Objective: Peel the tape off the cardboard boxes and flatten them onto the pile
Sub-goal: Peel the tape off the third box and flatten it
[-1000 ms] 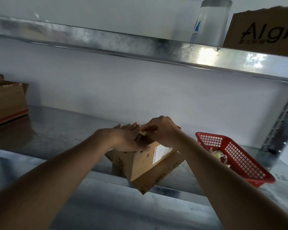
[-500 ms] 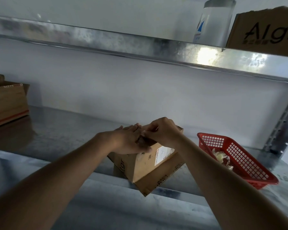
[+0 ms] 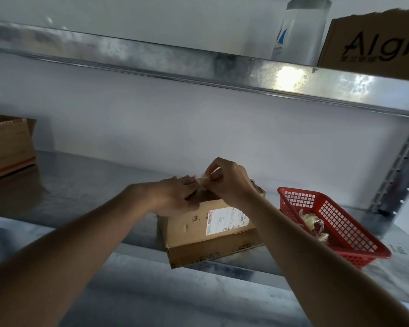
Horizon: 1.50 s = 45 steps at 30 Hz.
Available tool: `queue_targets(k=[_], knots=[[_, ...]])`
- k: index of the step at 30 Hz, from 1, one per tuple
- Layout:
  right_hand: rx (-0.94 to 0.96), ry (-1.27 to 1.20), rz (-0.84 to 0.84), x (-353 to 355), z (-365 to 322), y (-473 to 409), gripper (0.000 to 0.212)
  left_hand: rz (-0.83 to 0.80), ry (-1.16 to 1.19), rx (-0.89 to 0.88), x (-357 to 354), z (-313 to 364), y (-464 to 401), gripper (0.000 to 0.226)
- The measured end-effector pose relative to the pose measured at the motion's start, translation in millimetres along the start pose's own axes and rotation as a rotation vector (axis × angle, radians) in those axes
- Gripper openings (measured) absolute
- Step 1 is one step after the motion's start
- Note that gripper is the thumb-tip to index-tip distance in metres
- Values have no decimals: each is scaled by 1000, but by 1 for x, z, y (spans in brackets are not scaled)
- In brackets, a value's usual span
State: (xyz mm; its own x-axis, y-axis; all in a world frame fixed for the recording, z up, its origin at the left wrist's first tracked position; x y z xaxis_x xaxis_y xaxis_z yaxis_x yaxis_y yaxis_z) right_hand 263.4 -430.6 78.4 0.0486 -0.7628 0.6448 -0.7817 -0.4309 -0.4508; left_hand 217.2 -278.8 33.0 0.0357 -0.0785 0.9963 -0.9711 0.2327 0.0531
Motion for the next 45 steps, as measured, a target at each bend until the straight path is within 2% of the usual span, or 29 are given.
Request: queue_targets(k=[6,11,13,16,21,24,28,30,33,35,37,42,45], knots=[[117,78,-8,-13,-10,1,18,139,103,-73,0,3,9,72],[141,248,48,-5,-4,5,26,128,120,-68,1,-5,13,66],[164,347,7,-4,-3,7,31,85,96,-51,2,-8,15,72],[163,437,-156,-7,-3,6,42,39,72,-30,7,-7,13,70],[3,269,-258,2,-2,2,17,57,45,-17,14,2,12,65],[-13,234,-135,1,-7,2,11,64,62,-17,16,6,14,61],[-5,202,-60,-9,-13,2,41,63,113,0,16,7,15,56],[-30,184,-20,-3,-11,1,33,67,125,18,16,7,16,68],[-98,117,151,17,1,2,17,84,154,29,15,4,17,77],[-128,113,275,32,12,8,17,90,167,30,13,2,18,80],[-113,149,299,36,19,12,19,91,142,22,13,2,15,82],[24,223,123,22,15,16,32,85,63,-10,13,14,5,60],[25,284,-33,14,14,11,20,101,45,-7,15,18,6,55]])
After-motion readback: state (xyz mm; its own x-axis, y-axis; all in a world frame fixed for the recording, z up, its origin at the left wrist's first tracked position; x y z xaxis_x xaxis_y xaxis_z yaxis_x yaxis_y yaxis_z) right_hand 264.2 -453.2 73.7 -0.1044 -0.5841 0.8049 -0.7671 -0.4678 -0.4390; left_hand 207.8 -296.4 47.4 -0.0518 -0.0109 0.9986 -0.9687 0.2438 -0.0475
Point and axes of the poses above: each hand's wrist, its own y-axis away from the middle knuckle, its own x-axis out of the back of the hand, z = x × y, the point moved 6 cm from there along -y, towards the middle knuckle, and after that the axes turned 7 degrees about -y, right-handed, at the moved point
